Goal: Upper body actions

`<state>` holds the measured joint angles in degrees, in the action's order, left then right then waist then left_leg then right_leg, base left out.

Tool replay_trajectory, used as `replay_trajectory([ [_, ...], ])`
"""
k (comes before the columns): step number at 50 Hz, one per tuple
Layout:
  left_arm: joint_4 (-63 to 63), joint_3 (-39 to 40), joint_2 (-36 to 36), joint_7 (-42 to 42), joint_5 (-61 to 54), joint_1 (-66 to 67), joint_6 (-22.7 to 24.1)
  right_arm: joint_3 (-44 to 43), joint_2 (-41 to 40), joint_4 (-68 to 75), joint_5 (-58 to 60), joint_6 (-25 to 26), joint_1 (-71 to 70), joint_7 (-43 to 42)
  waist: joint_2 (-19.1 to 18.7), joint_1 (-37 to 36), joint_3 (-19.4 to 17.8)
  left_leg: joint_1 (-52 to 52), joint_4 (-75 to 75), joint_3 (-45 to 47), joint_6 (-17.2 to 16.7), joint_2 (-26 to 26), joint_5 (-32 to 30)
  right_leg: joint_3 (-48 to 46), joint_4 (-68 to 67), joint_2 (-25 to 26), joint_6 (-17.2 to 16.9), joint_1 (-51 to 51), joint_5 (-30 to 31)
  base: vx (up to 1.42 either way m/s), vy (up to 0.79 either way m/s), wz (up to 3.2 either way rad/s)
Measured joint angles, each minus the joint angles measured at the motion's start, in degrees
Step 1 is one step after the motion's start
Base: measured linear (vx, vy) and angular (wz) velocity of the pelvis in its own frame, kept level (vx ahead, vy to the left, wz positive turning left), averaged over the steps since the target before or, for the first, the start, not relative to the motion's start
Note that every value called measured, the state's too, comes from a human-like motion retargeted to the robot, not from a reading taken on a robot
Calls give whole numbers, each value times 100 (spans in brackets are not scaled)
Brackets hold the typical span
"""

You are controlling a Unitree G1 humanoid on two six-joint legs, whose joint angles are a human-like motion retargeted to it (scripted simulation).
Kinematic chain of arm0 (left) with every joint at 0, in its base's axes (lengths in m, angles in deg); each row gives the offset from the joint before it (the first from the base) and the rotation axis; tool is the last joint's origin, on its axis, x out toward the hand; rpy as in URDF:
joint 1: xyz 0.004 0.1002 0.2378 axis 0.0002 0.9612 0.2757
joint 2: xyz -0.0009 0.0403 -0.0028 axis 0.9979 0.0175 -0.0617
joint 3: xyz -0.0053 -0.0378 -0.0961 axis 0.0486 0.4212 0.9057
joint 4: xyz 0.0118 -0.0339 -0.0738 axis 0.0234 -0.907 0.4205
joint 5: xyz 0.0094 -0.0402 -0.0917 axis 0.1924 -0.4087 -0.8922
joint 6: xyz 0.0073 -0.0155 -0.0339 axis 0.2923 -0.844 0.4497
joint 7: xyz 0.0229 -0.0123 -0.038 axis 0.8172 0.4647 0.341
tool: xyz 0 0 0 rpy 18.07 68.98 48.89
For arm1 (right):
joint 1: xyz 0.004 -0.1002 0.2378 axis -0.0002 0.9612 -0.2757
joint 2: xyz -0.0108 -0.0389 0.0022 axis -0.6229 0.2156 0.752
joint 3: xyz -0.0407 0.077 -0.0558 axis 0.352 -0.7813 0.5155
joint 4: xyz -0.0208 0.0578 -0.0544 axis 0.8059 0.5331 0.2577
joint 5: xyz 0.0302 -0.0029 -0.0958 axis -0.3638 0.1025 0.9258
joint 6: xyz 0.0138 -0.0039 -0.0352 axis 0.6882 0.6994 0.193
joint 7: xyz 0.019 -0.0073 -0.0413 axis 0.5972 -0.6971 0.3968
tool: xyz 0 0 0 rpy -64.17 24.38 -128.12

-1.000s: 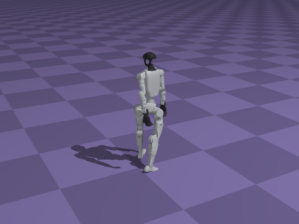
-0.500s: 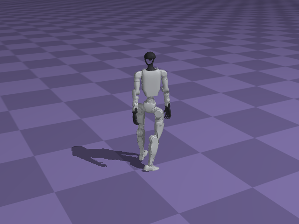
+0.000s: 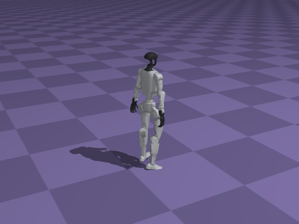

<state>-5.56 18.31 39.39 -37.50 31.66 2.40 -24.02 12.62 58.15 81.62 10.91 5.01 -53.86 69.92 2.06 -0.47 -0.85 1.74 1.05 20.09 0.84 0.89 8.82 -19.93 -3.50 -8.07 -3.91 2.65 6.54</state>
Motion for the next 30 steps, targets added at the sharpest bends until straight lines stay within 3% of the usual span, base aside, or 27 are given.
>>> replay_trajectory([
  [15, -242, -49, -643, -202, -361, 155, 122, 115, -491, -673, 651, -91, 255, 443, 49, 308, 247, 55, 61, 520, -143, -103, 114, 678, -50, 40, 39, -499, 218, -4, -6, -30],
  [30, -653, -79, -647, -7, -181, 412, 52, 468, -575, -659, 823, -154, -41, 583, 49, 611, 536, 311, 140, 1456, -323, -328, 265, 1800, -166, 390, 24, -991, 399, -15, -11, -75],
])
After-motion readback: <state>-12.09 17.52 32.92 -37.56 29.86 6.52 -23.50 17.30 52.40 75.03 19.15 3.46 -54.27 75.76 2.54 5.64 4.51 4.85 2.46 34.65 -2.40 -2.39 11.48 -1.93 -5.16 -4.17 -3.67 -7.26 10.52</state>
